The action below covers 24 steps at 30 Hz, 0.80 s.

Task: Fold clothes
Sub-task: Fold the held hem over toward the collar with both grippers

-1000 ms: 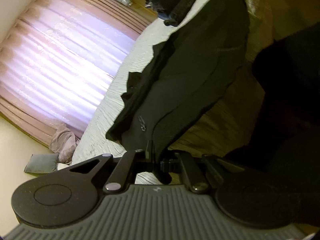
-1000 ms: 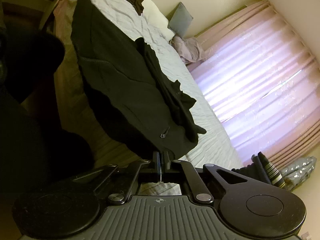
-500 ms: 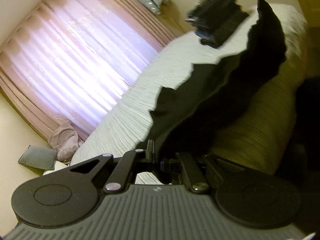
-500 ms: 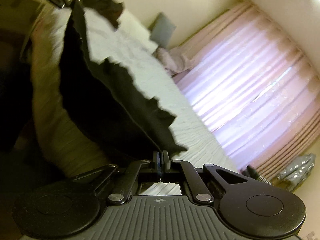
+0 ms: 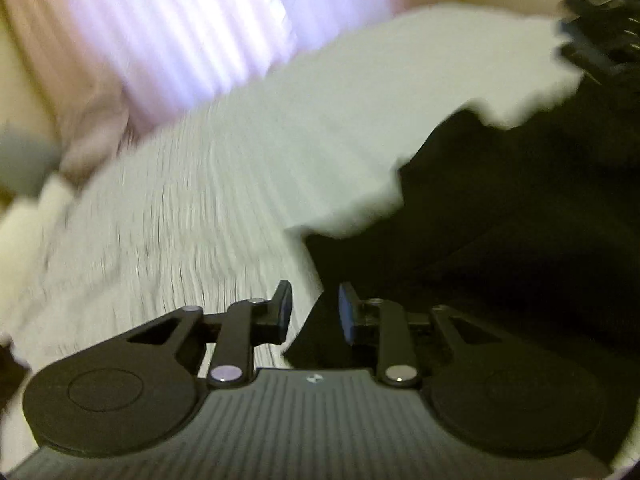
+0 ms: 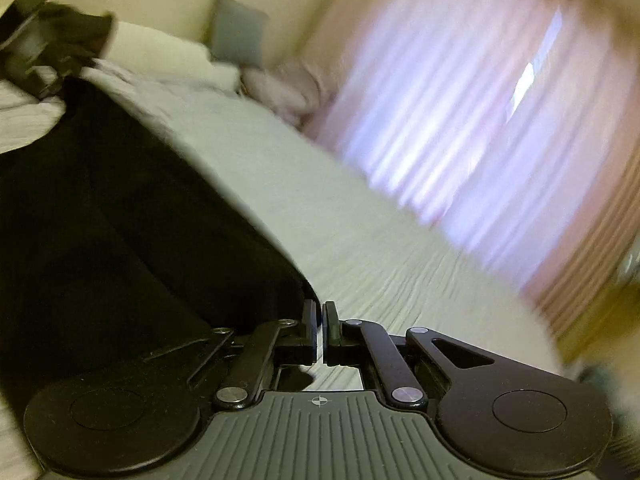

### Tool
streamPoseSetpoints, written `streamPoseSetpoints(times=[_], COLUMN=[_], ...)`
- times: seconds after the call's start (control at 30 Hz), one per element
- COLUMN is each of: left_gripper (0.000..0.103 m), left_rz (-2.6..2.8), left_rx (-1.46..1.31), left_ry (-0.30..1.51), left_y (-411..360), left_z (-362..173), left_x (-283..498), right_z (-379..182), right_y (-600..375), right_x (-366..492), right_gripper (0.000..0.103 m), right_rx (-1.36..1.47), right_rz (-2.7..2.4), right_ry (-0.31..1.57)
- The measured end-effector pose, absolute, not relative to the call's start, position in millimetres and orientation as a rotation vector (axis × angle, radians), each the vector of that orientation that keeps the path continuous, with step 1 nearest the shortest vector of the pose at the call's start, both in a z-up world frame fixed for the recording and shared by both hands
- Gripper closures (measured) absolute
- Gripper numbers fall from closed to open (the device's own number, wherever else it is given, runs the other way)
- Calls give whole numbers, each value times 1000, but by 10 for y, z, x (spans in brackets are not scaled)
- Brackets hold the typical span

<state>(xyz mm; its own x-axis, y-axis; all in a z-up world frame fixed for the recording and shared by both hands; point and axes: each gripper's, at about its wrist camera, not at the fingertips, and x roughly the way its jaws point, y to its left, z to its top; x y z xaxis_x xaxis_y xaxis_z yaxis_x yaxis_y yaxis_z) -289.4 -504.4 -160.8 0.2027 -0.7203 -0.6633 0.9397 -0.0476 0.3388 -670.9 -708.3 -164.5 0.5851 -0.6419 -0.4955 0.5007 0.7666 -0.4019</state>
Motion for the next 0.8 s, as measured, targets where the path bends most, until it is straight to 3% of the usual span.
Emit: streamPoseSetpoints(times=[0.1,0.23,0.33,0.37,0.4,0.43,0.47,0.57,0.8], left_gripper=[74,68,63,58,56,53,49,41,40], left_rz=[-1380,-1390,-1405,-1418,-1430,-1452,-1486,-1561,-1503], left_rx=[777,638,621,649,676,703,733,906,1407], left_ry=[407,490,426,374,321,269,221,11,-478], left_y=[-4956,-4545,-4053,-3882,-3710,-3531,-3395,-3059,-2808], left_z=[-1771,-1704,-1623,-1595,-1568,-1558,-1579,-1783,-2703], left_x=[-2611,-2284,-2342,-2459,-2577,-2720,-2873,-3426,-4188], right_z=[-1996,-2047,-1932,-1903,-1875,-1864,-1854,-1865,-2432], right_y=[-7318,-7171,-6901,-6746,-6586,-6413,-6239,-5727,-4860], right_x=[-6703,-7125,-7474,-7547,-7614,-7640,-7661,-7654,-7194], right_gripper=[103,102,101,95,69,19,7,5,5], right_rx=[-86,89,176,183,189,174,155,63,-530], right_rz=[-722,-737,-737,-730,-723,-702,-680,-613,-442], right_ry=[699,617,543,531,521,516,512,536,838])
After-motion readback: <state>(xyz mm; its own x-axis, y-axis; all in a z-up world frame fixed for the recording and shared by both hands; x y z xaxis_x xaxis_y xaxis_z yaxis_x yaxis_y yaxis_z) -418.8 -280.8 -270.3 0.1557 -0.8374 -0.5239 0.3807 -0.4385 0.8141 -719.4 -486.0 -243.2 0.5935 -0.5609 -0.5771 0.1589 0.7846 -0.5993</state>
